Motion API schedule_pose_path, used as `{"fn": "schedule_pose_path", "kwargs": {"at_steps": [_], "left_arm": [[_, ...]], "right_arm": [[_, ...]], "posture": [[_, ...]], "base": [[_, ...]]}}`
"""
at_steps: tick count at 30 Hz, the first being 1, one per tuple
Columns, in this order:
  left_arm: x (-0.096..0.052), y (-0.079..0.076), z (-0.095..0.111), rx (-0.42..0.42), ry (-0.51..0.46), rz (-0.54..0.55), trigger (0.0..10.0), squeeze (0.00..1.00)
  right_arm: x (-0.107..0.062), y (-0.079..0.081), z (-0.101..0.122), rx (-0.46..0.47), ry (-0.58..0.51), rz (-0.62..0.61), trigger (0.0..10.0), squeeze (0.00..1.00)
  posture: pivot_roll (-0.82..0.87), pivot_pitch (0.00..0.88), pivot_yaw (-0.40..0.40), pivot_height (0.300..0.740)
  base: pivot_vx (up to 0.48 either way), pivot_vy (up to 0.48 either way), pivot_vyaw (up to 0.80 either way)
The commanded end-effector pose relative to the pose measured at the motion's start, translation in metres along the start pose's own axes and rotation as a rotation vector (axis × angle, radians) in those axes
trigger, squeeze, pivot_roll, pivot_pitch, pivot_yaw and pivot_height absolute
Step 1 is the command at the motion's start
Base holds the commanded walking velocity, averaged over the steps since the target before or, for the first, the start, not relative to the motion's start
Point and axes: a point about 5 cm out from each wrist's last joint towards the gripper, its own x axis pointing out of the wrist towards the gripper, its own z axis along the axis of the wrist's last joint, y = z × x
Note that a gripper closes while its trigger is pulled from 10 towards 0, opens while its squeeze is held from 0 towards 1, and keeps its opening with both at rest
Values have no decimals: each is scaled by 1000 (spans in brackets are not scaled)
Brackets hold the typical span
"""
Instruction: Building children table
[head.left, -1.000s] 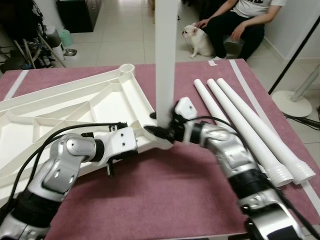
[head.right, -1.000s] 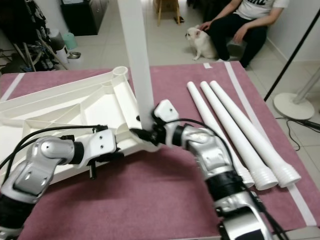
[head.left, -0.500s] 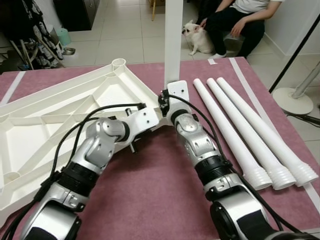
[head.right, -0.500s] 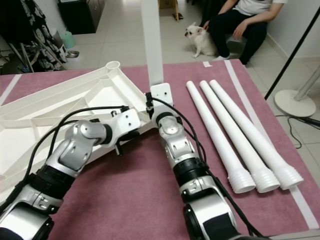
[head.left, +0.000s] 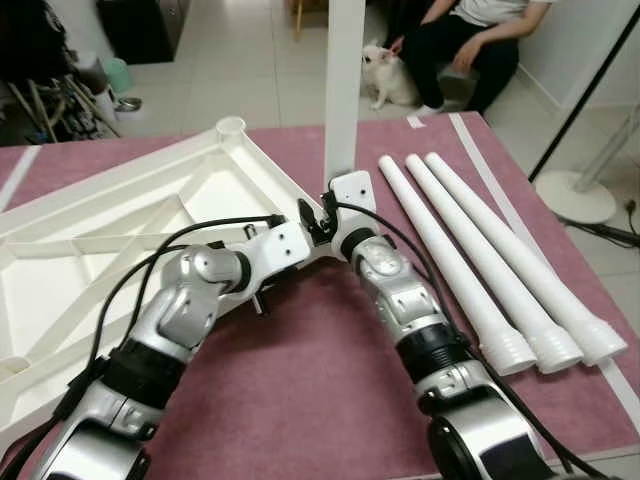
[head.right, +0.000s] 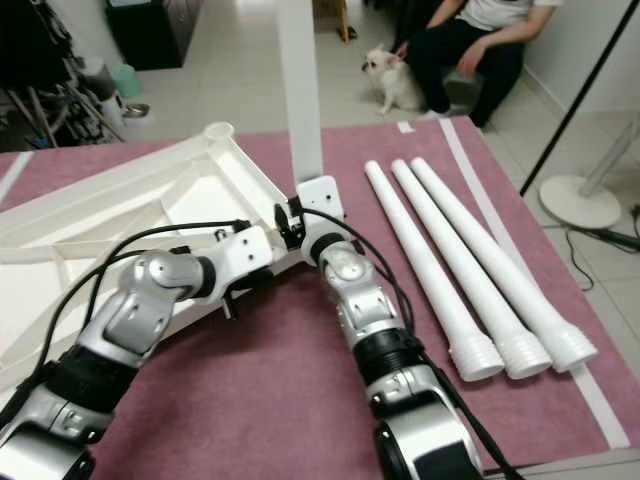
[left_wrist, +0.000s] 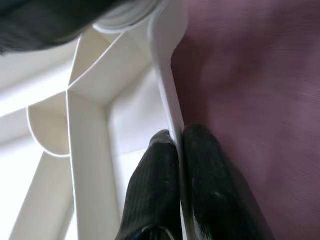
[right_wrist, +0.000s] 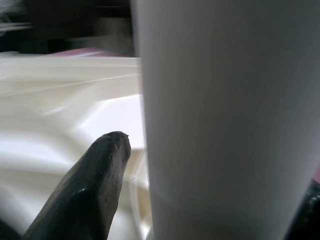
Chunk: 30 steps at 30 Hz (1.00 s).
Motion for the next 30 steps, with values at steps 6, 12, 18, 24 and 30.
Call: {"fn": "schedule_pose_path", "kwargs": {"at_steps": [6,12,18,24,30], "left_arm": [[-33,-5,29,219,-168,-78,10000,0],[-41,-8,23,215,-153,-110,10000,0],[-33,-5,28,208,-162,-66,10000,0],[-13,8,39,169,-159,42,10000,0],[12,23,53,141,-140,152,10000,0]], "right_arm": [[-25,26,4,-18,35,461,10000,0],[-43,24,0,4,81,647,2471,0],[-24,20,-7,-6,112,460,0,0],[7,3,-26,-10,224,30,0,0],[18,-10,-43,30,334,-401,0,0]], "posture": [[101,0,61,740],[104,0,61,740],[105,0,60,740],[100,0,63,740],[92,0,69,740]], "base": [[0,0,0],[0,0,0],[0,0,0],[0,0,0],[0,0,0]]}}
